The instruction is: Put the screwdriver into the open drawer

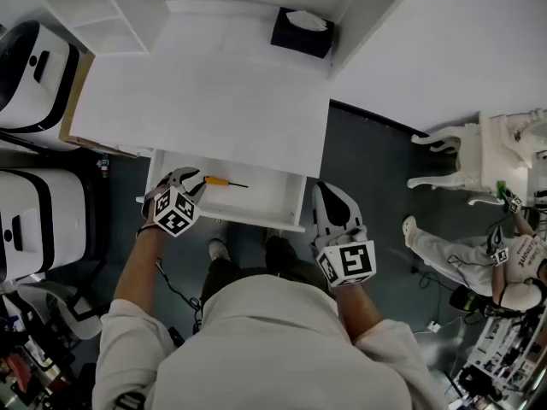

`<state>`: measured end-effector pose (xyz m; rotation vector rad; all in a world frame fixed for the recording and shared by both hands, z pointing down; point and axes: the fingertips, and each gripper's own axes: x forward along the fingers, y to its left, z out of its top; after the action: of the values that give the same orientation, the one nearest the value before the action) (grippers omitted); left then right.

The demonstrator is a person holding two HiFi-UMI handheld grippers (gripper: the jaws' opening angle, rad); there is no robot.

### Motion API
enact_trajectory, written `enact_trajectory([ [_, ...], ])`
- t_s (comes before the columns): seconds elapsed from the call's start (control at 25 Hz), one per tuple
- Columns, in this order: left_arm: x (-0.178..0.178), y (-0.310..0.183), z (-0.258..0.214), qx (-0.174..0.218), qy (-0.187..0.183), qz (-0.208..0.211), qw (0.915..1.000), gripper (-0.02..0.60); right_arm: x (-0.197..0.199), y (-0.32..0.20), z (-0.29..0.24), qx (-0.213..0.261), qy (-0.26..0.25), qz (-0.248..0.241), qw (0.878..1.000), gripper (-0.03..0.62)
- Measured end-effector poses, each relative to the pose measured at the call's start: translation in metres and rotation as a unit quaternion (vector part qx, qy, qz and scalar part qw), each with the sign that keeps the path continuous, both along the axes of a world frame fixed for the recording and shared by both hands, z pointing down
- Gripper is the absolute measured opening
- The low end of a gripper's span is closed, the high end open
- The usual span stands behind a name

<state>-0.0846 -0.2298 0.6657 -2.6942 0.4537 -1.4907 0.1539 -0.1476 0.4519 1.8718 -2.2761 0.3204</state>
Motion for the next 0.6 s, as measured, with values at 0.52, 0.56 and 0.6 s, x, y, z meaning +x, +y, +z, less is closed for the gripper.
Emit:
enact_trajectory([
  [0.52,-0.025,0.009,-0.15,0.041,0.245,-0.187,0.9503,0.113,-0.041,-0.009,-0.028,0.038,-0.007,-0.046,0.998,0.005],
  [0.56,-0.028,0.009,-0.162,0.047,0.267,-0.202,0.9412,0.104,-0.044,-0.009,-0.029,0.04,-0.007,-0.049,0.998,0.005],
  [0.6,-0.032,0.009,-0.173,0.054,0.286,-0.216,0.932,0.086,-0.047,-0.01,-0.03,0.041,-0.008,-0.052,0.998,0.005],
])
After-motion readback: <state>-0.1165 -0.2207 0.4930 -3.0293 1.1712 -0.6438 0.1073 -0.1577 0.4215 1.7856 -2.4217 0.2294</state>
